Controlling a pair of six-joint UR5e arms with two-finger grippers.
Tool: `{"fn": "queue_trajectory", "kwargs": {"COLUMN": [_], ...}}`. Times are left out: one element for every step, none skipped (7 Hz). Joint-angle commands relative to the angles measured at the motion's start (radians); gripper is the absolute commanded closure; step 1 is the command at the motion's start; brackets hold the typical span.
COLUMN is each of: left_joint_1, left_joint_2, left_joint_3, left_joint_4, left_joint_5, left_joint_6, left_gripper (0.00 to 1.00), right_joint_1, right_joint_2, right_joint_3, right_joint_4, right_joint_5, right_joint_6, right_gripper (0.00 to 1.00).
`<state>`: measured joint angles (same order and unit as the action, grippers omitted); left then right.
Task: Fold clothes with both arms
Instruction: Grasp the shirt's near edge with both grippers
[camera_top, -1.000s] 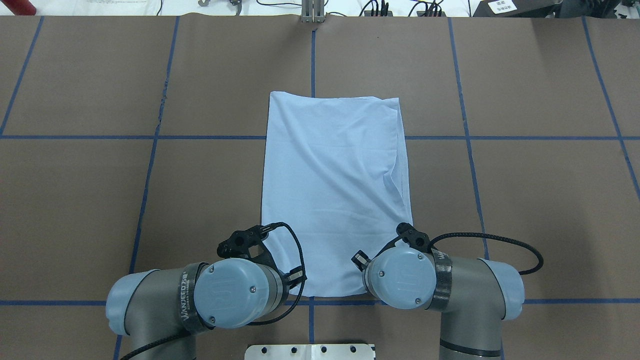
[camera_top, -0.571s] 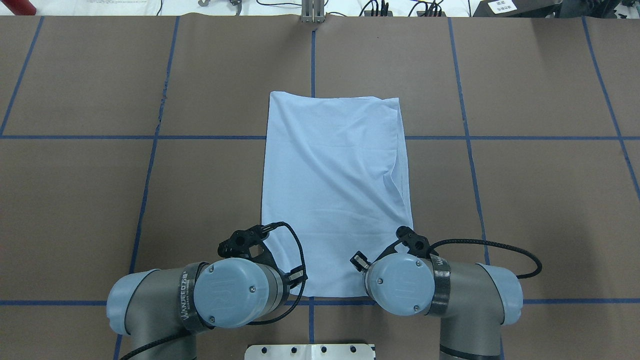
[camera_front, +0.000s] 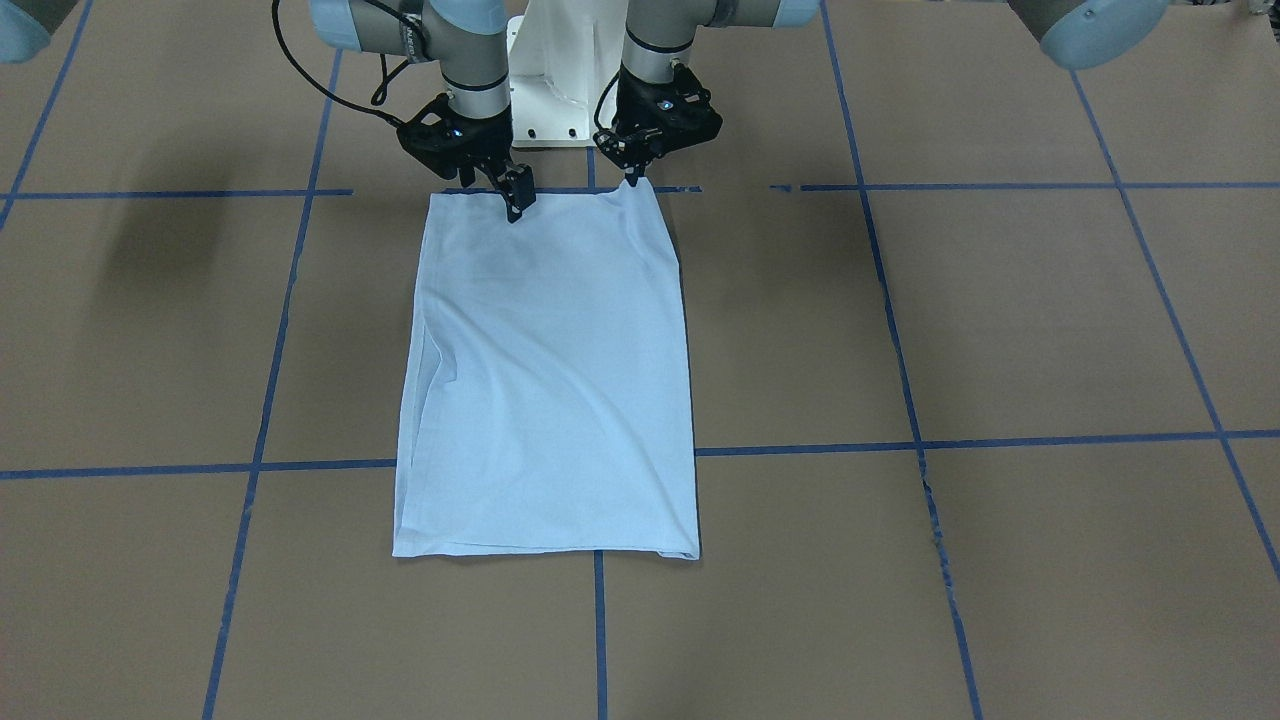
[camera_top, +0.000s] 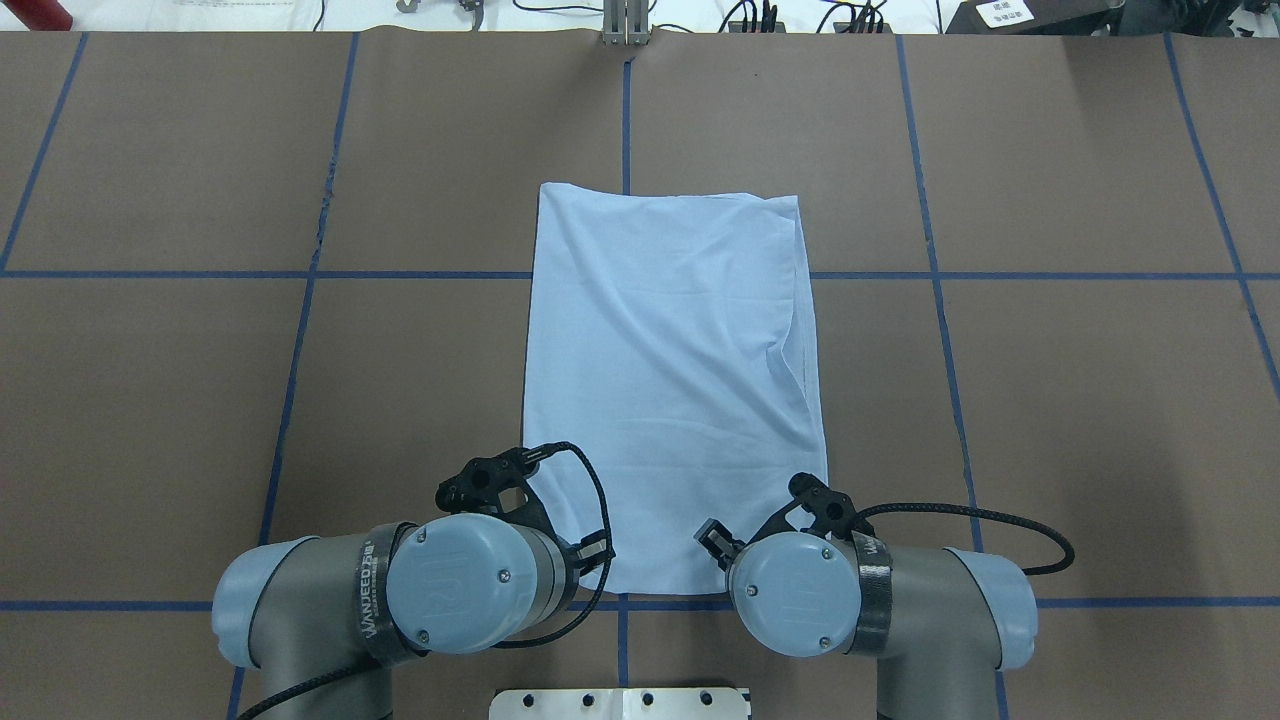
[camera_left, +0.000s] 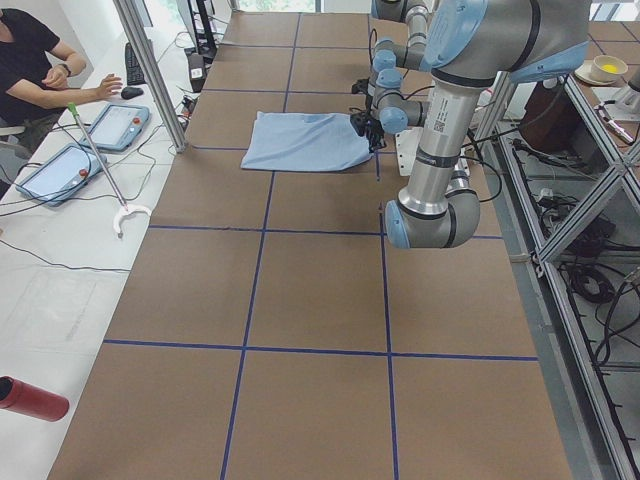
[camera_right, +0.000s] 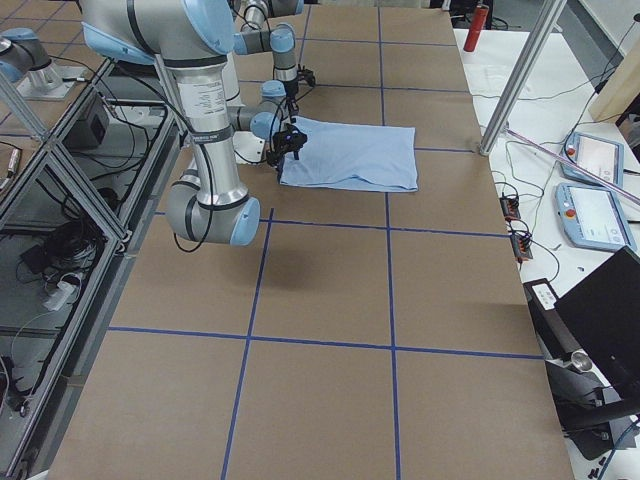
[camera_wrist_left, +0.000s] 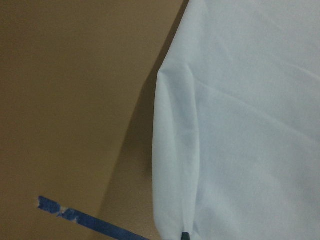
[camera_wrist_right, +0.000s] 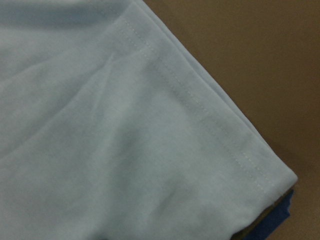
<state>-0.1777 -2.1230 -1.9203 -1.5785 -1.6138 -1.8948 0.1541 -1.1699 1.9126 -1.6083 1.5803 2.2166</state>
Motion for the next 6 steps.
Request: {"fn": "queue_trajectory", "kwargs": {"left_joint_1": [0.0,0.0,0.0,0.0,0.0,0.0], "left_joint_2": [-0.002,-0.002,0.0,0.0,0.0,0.0], "left_joint_3": [0.0,0.0,0.0,0.0,0.0,0.0], "left_joint_4": [0.0,0.0,0.0,0.0,0.0,0.0], "left_joint_5": [0.0,0.0,0.0,0.0,0.0,0.0], "left_joint_6": [0.0,0.0,0.0,0.0,0.002,0.005], "left_gripper": [1.0,1.0,1.0,1.0,1.0,1.0], "right_joint_1": [-0.005,-0.004,0.002,0.004,0.007,0.007], "right_joint_2": [0.001,0.004,0.007,0.007,0.009,0.009], "right_joint_3": [-0.02,-0.021,-0.015,-0.012,-0.01,-0.01], "right_joint_4": [-0.004,-0.004,-0.004,-0.004,-0.004,-0.004], "right_joint_5": [0.0,0.001,0.004,0.006,0.007,0.007], "right_joint_6": [0.002,0.002,0.002,0.002,0.002,0.002], "right_gripper": [0.0,0.01,0.22,0.44,0.58,0.67]}}
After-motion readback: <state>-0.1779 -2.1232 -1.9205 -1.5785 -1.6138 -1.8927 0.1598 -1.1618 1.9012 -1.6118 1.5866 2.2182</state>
